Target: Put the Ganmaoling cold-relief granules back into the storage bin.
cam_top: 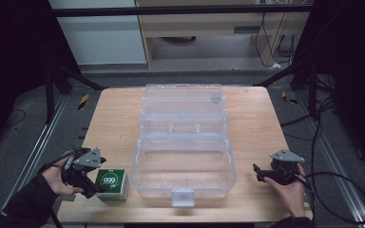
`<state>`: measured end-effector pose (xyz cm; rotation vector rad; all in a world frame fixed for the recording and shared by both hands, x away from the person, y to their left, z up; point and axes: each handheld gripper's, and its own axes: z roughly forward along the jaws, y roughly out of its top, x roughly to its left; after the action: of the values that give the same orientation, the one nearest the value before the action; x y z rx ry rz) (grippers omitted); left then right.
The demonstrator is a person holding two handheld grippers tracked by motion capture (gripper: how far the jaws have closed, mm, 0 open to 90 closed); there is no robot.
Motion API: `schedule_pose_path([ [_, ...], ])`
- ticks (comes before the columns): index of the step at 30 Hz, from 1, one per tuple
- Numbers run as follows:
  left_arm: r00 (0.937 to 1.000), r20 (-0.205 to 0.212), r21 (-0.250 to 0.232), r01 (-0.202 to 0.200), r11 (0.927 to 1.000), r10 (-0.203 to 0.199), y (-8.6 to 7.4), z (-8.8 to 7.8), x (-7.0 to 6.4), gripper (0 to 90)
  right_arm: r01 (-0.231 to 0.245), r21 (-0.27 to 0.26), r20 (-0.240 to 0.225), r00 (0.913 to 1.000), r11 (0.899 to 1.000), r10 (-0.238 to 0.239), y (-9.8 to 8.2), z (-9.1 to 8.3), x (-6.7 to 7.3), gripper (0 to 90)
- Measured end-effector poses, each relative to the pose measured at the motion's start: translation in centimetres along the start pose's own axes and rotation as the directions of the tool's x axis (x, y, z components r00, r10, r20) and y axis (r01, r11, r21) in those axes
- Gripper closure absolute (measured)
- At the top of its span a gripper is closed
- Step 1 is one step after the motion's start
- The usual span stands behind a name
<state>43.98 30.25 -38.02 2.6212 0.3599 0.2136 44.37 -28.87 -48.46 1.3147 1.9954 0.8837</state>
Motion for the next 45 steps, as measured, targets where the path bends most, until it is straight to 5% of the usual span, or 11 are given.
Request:
schedule_pose_path([
  [20, 0.9965, 0.045, 0.093, -0.075, 0.9929, 0.071, 0.7, 2.2, -0.2, 3.9, 0.028, 0.017, -0.004, 0.9996, 0.999, -0.027, -0.1, 0.2, 0.2, 2.4],
  [45, 0.9944, 0.063, 0.156, -0.095, 0.9832, 0.086, 0.2, 4.6, 0.2, 3.3, 0.042, 0.036, -0.017, 0.9990, 0.998, -0.042, -0.3, 0.5, 0.3, 2.1],
])
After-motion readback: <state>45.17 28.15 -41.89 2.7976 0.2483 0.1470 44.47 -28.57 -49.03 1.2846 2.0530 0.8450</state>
